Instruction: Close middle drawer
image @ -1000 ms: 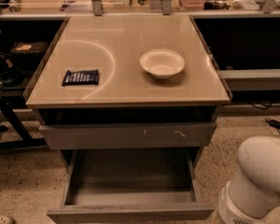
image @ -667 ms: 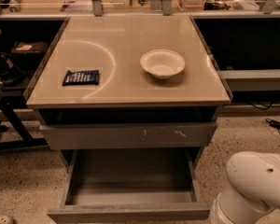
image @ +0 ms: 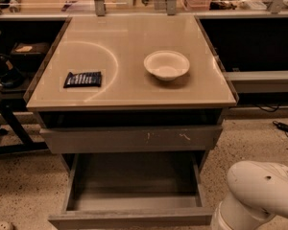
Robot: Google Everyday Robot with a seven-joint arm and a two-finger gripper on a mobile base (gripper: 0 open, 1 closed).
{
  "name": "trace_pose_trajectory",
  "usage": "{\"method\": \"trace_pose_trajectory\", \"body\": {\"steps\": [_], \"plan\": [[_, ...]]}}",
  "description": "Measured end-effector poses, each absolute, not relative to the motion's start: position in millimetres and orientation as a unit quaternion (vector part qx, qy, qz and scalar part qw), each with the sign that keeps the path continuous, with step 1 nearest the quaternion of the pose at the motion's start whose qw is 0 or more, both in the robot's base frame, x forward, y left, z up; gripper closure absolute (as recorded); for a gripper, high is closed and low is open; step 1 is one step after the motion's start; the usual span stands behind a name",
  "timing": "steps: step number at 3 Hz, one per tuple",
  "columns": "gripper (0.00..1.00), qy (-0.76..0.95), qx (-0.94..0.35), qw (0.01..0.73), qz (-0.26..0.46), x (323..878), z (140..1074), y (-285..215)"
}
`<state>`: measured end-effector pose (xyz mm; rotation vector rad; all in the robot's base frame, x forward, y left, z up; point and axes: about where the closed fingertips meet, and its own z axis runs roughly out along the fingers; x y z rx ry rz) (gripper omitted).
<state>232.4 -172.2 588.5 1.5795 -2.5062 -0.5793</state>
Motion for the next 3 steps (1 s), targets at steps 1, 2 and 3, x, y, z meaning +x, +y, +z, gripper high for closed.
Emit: {"method": "trace_pose_trajectory", "body": {"steps": [1,2,3], "plan": [[1.0,-0.843,0.498,0.047,-0.201,250,547,-167],[1.0,-0.855,0.477,0.026,-0.202,280,505,-160],[1.0,-0.864,0.459,0.02,-0.206,299,470,-153]]}}
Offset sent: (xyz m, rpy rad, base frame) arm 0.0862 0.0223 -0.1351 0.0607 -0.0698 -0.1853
